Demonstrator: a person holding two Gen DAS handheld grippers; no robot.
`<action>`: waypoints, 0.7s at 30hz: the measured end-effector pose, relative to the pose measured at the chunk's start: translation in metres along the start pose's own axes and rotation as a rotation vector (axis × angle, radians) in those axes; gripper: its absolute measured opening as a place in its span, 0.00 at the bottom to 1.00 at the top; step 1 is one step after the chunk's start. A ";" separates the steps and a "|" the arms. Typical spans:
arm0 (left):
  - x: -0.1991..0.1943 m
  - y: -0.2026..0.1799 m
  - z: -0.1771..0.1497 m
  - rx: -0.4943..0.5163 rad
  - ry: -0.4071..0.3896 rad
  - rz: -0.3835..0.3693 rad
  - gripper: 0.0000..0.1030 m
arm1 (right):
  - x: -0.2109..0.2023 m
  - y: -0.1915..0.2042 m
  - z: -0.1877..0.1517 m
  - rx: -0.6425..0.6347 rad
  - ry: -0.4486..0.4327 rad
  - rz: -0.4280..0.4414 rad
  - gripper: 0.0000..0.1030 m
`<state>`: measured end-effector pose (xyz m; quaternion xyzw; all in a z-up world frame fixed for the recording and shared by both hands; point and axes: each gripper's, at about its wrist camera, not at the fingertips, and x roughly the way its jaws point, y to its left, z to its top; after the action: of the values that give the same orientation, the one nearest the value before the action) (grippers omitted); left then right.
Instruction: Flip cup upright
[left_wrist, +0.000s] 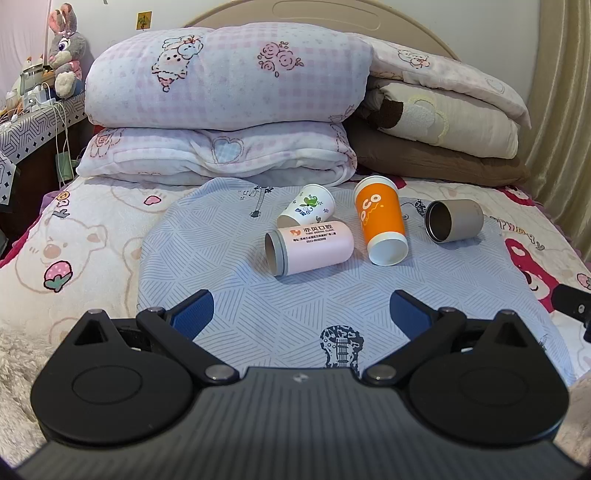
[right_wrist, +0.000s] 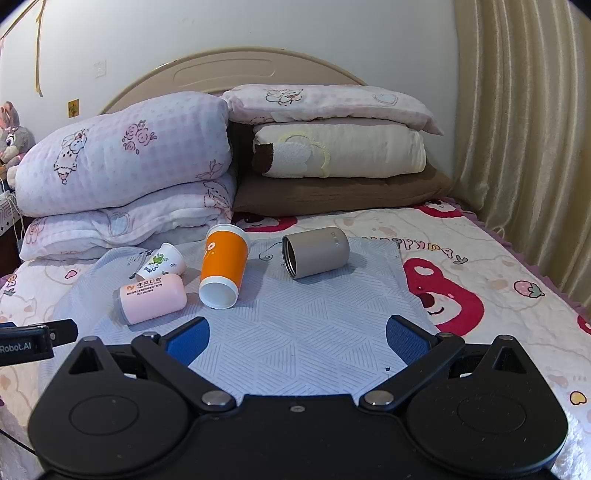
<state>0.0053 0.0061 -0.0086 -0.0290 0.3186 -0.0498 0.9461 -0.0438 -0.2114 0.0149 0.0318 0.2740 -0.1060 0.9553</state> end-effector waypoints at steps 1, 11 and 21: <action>0.000 0.000 0.000 0.000 0.000 0.000 1.00 | 0.000 0.000 0.000 0.001 0.000 0.000 1.00; 0.000 0.001 -0.001 0.000 0.000 -0.002 1.00 | 0.000 0.002 0.001 -0.002 0.003 0.000 1.00; 0.000 0.002 -0.002 0.004 0.001 0.002 1.00 | 0.001 0.006 0.001 -0.002 0.007 0.001 1.00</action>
<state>0.0042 0.0076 -0.0104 -0.0269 0.3189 -0.0493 0.9461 -0.0409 -0.2063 0.0150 0.0315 0.2775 -0.1050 0.9544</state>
